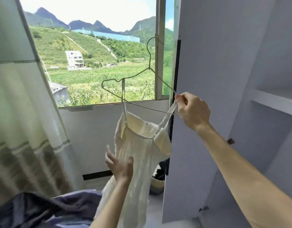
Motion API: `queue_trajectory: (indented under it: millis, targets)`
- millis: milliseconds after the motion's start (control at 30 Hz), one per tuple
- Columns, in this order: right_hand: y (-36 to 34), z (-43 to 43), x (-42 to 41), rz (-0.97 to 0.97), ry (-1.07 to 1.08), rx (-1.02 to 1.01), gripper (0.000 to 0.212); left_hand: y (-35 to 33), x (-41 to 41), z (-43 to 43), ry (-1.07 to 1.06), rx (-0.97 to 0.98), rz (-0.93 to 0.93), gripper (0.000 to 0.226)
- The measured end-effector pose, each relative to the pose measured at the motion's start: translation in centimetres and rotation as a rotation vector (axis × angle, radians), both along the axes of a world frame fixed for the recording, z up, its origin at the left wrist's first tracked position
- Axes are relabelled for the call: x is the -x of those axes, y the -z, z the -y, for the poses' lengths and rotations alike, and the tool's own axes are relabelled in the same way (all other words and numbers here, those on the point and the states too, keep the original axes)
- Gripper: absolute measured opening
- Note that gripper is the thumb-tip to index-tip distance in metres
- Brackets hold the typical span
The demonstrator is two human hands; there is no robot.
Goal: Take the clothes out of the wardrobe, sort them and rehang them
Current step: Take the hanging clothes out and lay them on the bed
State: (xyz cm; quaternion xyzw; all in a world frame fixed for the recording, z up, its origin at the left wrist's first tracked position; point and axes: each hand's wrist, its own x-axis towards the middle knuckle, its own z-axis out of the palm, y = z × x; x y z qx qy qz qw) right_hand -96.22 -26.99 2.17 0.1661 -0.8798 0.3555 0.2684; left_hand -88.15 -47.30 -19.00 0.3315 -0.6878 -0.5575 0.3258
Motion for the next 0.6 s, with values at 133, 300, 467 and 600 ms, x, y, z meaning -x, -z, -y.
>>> queue_trajectory:
  millis: [133, 300, 467, 600]
  targets:
    - [-0.5, 1.7, -1.5, 0.035, -0.042, 0.045, 0.036, 5.5, -0.2, -1.6, 0.131, 0.022, 0.425, 0.145]
    - [-1.0, 1.0, -2.4, 0.044, -0.049, 0.122, 0.035, 5.9, 2.3, -0.6, 0.054, 0.081, 0.490, 0.108]
    - [0.4, -1.4, -0.1, 0.095, 0.101, 0.160, 0.039, 5.3, 1.8, 1.5, 0.320, 0.148, 0.409, 0.023]
    - [3.8, -1.3, 1.6, 0.148, 0.189, 0.037, 0.039, 4.2, -1.9, 2.5, 0.432, -0.295, 0.205, 0.044]
